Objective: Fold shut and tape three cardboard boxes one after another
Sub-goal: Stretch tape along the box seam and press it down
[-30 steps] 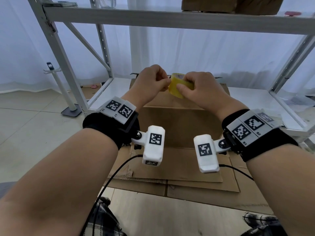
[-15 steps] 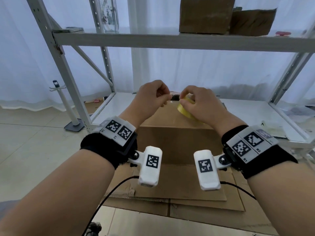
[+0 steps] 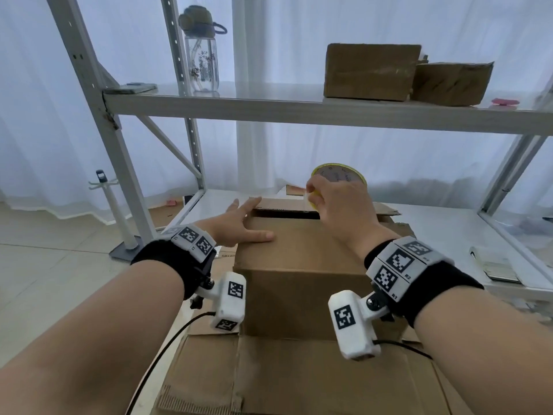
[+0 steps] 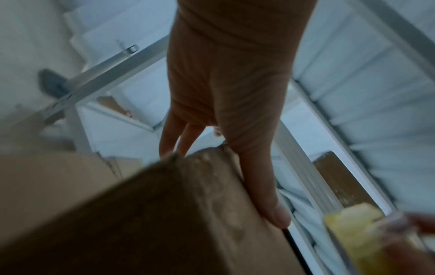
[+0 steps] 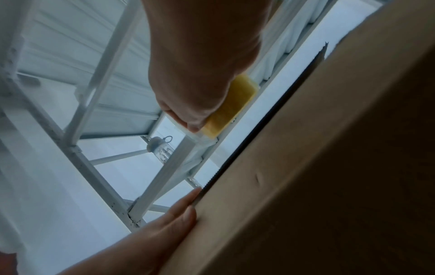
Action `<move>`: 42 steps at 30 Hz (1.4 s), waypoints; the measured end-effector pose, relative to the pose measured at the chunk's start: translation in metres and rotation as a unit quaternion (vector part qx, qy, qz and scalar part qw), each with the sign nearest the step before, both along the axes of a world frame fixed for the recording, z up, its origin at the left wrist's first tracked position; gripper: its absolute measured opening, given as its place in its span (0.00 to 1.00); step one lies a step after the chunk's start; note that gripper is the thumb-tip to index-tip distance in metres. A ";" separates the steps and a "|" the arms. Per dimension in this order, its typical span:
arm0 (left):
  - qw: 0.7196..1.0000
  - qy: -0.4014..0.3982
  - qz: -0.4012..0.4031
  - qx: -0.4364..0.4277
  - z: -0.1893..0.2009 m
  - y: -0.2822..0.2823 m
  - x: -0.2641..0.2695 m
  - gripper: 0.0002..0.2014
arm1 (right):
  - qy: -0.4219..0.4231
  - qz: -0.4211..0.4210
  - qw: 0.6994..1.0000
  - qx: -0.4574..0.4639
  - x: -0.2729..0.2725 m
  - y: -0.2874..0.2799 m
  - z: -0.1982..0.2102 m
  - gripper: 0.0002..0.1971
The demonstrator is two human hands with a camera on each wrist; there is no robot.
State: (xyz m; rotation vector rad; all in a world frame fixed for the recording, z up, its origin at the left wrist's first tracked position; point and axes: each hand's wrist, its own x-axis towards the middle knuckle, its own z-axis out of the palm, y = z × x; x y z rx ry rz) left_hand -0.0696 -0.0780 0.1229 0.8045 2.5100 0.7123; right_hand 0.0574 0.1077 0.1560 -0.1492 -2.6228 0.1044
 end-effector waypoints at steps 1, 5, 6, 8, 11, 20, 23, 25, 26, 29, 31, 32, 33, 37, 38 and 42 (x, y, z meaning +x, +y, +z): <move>1.000 -0.009 -0.002 0.023 -0.004 0.001 -0.001 0.46 | 0.005 -0.011 1.000 -0.016 -0.003 0.000 -0.008 0.09; 0.997 0.008 -0.002 0.078 -0.024 0.002 0.004 0.39 | 0.008 -0.058 0.992 -0.111 0.000 0.001 -0.037 0.10; 0.997 0.024 -0.003 0.077 -0.028 0.002 0.006 0.37 | 0.009 -0.059 0.991 -0.121 0.003 0.000 -0.043 0.10; 0.997 0.041 0.003 0.072 -0.036 0.002 0.012 0.36 | 0.012 -0.053 0.991 -0.124 0.007 -0.002 -0.052 0.09; 0.996 0.066 0.010 0.060 -0.041 0.004 0.026 0.36 | 0.011 -0.040 0.992 -0.116 0.018 -0.010 -0.060 0.10; 0.987 0.155 0.039 0.010 -0.043 0.012 0.085 0.37 | 0.035 -0.038 0.990 -0.130 0.071 -0.021 -0.052 0.12; 0.981 0.189 0.032 0.021 -0.043 0.016 0.111 0.36 | 0.012 -0.018 0.993 -0.113 0.083 -0.025 -0.049 0.12; 0.976 0.218 0.024 0.012 -0.044 0.014 0.123 0.34 | -0.014 0.002 0.995 -0.099 0.084 -0.026 -0.042 0.11; 0.973 0.230 0.022 0.005 -0.043 0.012 0.125 0.33 | -0.023 0.014 0.995 -0.095 0.084 -0.027 -0.037 0.11; 0.972 0.234 0.005 -0.009 -0.039 0.003 0.123 0.32 | -0.065 0.036 0.995 -0.073 0.079 -0.030 -0.025 0.10; 0.975 0.220 -0.019 -0.003 -0.035 -0.001 0.119 0.33 | -0.113 0.033 0.992 -0.051 0.076 -0.033 -0.021 0.09; 0.977 0.213 -0.028 0.011 -0.033 -0.002 0.117 0.34 | -0.129 0.029 0.990 -0.052 0.074 -0.033 -0.021 0.09; 0.979 0.201 -0.031 0.035 -0.031 -0.002 0.117 0.35 | -0.136 0.027 0.989 -0.058 0.073 -0.034 -0.022 0.09; 0.980 0.142 -0.047 0.131 -0.019 0.007 0.124 0.33 | -0.135 0.020 0.990 -0.047 0.069 -0.035 -0.024 0.10; 0.980 0.141 -0.051 0.133 -0.016 0.010 0.125 0.30 | -0.138 0.018 0.990 -0.036 0.068 -0.035 -0.023 0.10; 0.978 0.159 -0.032 0.130 -0.009 0.020 0.124 0.19 | -0.145 0.023 0.988 -0.047 0.069 -0.032 -0.020 0.12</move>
